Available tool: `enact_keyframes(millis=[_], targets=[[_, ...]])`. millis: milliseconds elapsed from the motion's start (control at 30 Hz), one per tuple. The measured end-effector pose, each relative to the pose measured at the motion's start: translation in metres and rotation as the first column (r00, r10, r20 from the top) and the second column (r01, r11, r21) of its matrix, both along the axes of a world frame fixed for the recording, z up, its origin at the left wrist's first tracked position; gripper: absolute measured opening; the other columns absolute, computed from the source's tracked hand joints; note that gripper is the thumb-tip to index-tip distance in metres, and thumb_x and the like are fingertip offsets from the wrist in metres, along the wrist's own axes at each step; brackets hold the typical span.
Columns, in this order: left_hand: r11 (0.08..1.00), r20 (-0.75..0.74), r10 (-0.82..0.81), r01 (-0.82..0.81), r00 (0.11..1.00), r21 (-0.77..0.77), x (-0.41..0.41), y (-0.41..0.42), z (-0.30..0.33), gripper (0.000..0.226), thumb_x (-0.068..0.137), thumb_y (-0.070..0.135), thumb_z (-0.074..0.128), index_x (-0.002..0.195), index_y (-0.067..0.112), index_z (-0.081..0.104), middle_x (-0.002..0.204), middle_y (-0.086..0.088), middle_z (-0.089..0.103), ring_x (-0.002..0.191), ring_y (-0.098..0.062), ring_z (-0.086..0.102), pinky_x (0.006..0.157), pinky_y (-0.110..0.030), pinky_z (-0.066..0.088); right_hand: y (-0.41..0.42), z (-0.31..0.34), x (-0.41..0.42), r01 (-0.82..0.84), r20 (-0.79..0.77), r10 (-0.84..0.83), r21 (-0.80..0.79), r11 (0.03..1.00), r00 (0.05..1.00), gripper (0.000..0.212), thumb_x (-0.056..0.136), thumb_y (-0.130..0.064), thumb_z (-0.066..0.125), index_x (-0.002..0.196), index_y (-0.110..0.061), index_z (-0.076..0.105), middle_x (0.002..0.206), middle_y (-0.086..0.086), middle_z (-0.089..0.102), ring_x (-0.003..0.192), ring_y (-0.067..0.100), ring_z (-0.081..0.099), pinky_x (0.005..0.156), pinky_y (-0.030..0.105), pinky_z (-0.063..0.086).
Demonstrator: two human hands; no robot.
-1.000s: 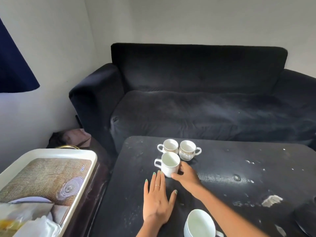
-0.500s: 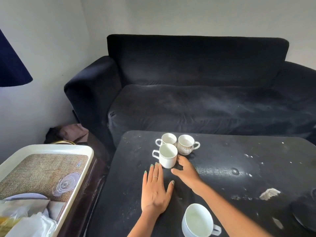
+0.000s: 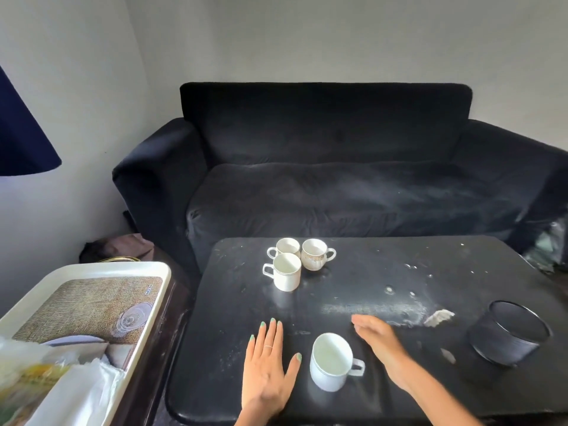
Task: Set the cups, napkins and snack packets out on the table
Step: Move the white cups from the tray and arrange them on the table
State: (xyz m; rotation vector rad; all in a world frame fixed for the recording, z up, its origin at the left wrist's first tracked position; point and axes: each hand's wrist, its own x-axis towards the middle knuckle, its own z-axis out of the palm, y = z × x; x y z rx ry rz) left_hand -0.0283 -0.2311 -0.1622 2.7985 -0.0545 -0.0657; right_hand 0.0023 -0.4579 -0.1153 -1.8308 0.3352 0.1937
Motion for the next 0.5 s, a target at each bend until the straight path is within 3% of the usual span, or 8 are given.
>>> enact_keyframes(millis=[100,267,400,500], targets=[[1.0,-0.046,0.012,-0.011,0.999,0.014,-0.02,-0.007,0.004,0.071,0.097,0.057,0.022,0.153,0.023,-0.007,0.159,0.005,-0.016,0.148,-0.017,-0.016,0.101,-0.021,-0.034,-0.001,0.001,-0.026,0.047,0.005,-0.047,-0.001,0.999,0.999,0.03,0.091,0.011,0.045,0.118,0.006,0.059,0.124,0.017,0.06,0.12,0.029,0.053,0.097,0.024,0.035],[0.996,-0.188,-0.029,0.013,0.982,-0.089,-0.041,-0.018,0.007,0.059,0.101,0.048,0.021,0.153,0.03,-0.001,0.16,0.005,-0.014,0.147,-0.016,-0.017,0.117,-0.035,-0.013,0.006,0.002,-0.067,0.113,-0.032,-0.113,0.012,0.994,0.993,0.042,0.08,0.021,0.046,0.116,0.003,0.06,0.121,0.017,0.061,0.111,0.024,0.055,0.094,0.026,0.038],[0.99,-0.213,-0.075,0.046,0.974,-0.135,-0.052,-0.02,0.008,0.053,0.102,0.041,0.024,0.152,0.036,0.008,0.161,0.007,-0.01,0.148,-0.014,-0.014,0.118,-0.037,-0.011,0.02,0.002,-0.09,0.129,-0.039,-0.128,0.015,0.992,0.991,0.033,0.077,0.007,0.064,0.106,-0.008,0.061,0.112,0.011,0.065,0.109,0.023,0.057,0.101,0.035,0.041],[0.984,-0.228,-0.092,0.053,0.969,-0.173,-0.057,-0.024,0.011,0.053,0.101,0.035,0.028,0.151,0.039,0.011,0.161,0.008,-0.007,0.148,-0.013,-0.013,0.118,-0.039,-0.01,0.034,0.004,-0.098,0.125,-0.031,-0.125,-0.013,0.992,0.992,0.027,0.077,-0.004,0.07,0.096,-0.018,0.058,0.102,0.004,0.062,0.102,0.021,0.056,0.088,0.031,0.041]])
